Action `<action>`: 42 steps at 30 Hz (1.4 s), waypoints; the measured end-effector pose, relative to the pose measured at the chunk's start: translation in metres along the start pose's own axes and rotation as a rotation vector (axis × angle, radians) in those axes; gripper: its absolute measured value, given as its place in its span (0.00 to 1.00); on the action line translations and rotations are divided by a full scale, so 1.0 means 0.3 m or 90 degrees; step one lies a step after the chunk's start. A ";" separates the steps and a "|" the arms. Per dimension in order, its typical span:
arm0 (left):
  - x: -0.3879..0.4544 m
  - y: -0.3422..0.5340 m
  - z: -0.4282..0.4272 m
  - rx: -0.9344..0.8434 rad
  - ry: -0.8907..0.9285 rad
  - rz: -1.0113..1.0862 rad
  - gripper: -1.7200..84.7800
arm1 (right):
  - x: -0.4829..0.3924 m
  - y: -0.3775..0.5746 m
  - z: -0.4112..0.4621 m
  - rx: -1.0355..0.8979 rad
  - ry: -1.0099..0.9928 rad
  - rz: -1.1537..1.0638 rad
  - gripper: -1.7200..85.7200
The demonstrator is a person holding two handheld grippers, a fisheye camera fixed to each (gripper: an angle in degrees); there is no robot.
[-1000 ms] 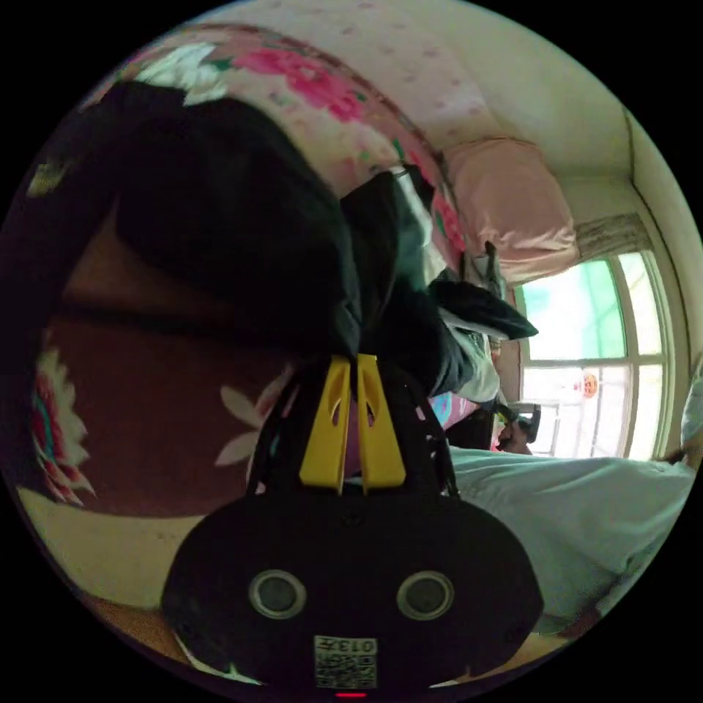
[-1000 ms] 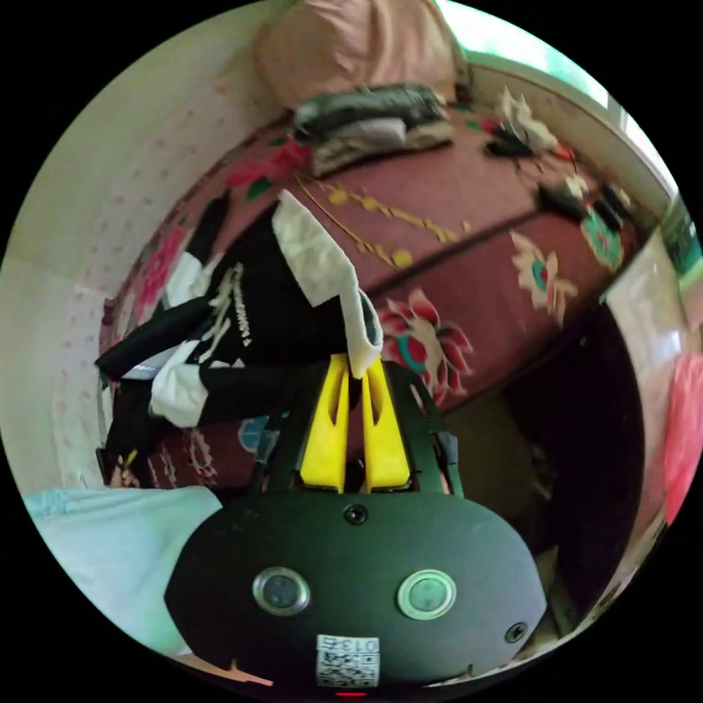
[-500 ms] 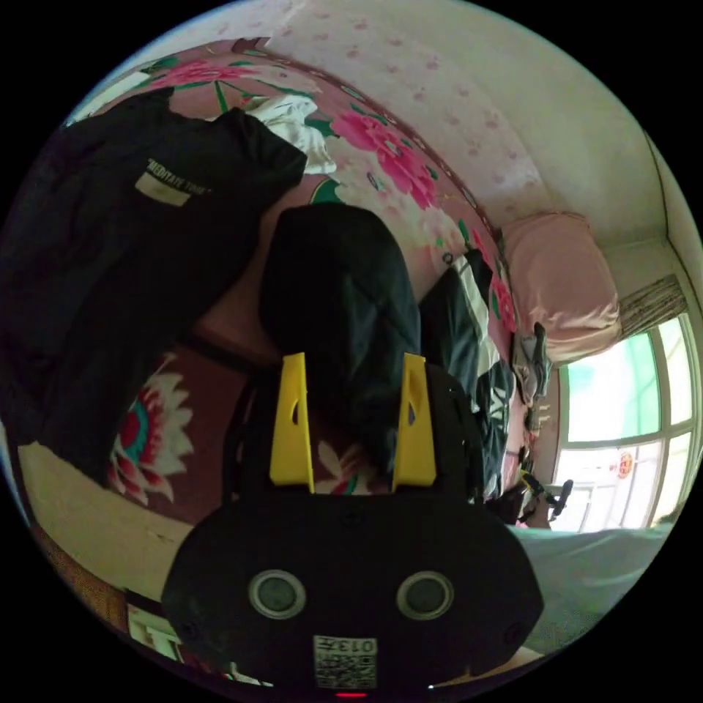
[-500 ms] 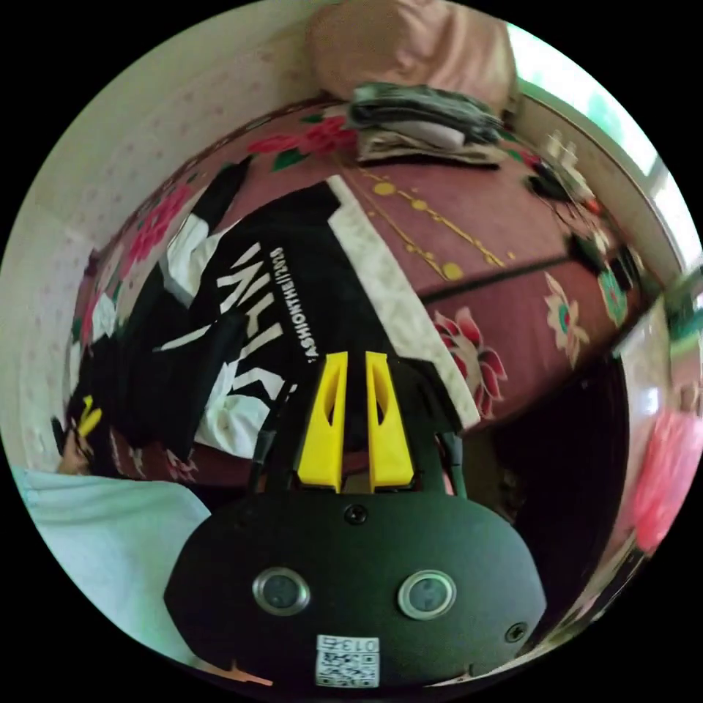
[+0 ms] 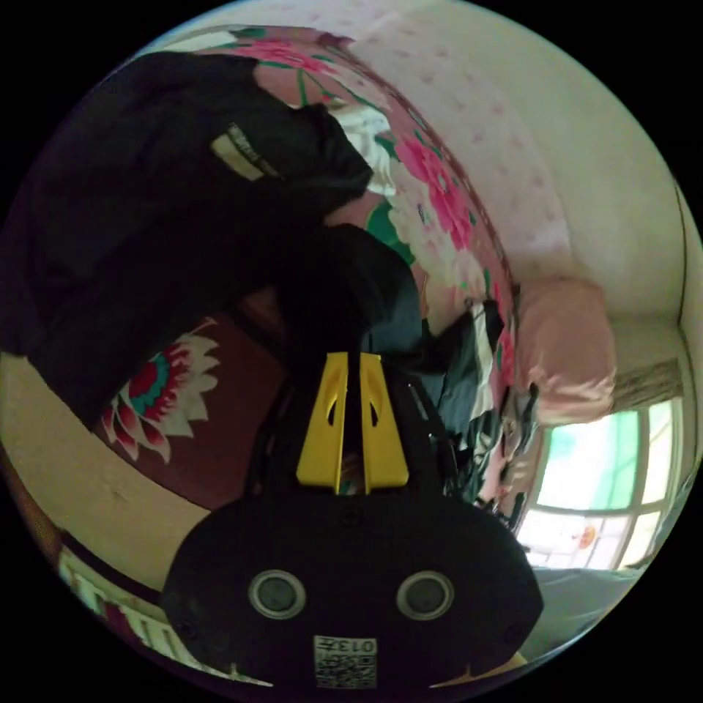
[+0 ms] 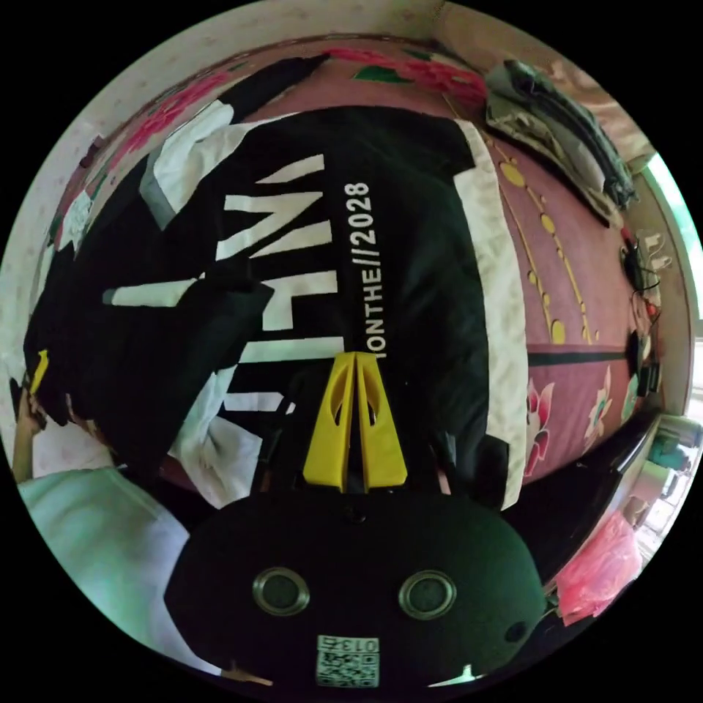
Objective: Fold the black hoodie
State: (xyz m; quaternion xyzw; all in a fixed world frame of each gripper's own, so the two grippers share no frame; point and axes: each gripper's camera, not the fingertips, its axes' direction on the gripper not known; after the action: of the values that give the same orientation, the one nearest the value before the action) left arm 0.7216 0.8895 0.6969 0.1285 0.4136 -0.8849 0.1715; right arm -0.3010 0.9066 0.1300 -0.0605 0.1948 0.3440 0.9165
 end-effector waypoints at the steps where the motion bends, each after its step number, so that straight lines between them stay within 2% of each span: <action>1: -0.003 0.016 -0.043 0.047 0.018 -0.025 0.08 | 0.017 -0.022 -0.014 -0.018 -0.030 0.008 0.03; 2: 0.010 0.020 -0.063 0.069 0.017 -0.024 0.08 | 0.027 -0.027 -0.033 -0.003 -0.045 0.013 0.03; 3: 0.065 0.018 -0.090 0.101 0.009 0.009 0.09 | 0.051 -0.026 -0.086 0.069 -0.064 0.033 0.03; 5: 0.204 -0.015 -0.078 0.089 -0.020 0.109 0.11 | 0.084 -0.039 -0.141 0.132 -0.029 0.058 0.05; 10: 0.751 -0.128 0.262 -0.071 -0.072 0.413 0.15 | 0.188 -0.260 -0.174 0.174 -0.057 0.075 0.12; 13: 1.026 -0.188 0.488 -0.127 -0.062 0.517 0.18 | 0.209 -0.441 -0.177 0.194 -0.053 0.064 0.14; 19: 1.316 -0.358 0.859 -0.222 -0.075 0.519 0.24 | 0.224 -0.788 -0.070 0.130 -0.048 0.018 0.18; 23: 1.370 -0.380 1.003 -0.294 -0.123 0.513 0.25 | 0.217 -0.914 0.035 0.072 -0.083 -0.003 0.18; 25: 1.402 -0.354 0.987 -0.241 -0.155 0.540 0.24 | 0.187 -0.948 0.111 0.025 -0.100 -0.026 0.17; 29: 1.429 -0.312 0.960 -0.187 -0.164 0.561 0.22 | 0.115 -0.931 0.118 0.071 -0.044 -0.030 0.11; 32: 1.499 -0.275 0.965 -0.183 -0.258 0.601 0.10 | 0.036 -0.912 0.119 0.090 -0.039 -0.078 0.06; 33: 1.528 -0.270 0.964 -0.213 -0.233 0.618 0.05 | -0.003 -0.911 0.119 0.087 -0.002 -0.096 0.05; 35: 1.554 -0.280 0.952 -0.218 -0.233 0.583 0.03 | -0.049 -0.913 0.109 0.077 0.046 -0.116 0.05; 42: 1.706 -0.305 0.694 -0.060 -0.119 0.630 0.02 | -0.061 -0.838 -0.116 0.255 0.108 -0.125 0.05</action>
State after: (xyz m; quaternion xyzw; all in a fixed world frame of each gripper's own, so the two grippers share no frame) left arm 0.2016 0.6818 0.7010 0.2212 0.3256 -0.6856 0.6124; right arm -0.1601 0.6971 0.0997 0.0750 0.3283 0.2016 0.9198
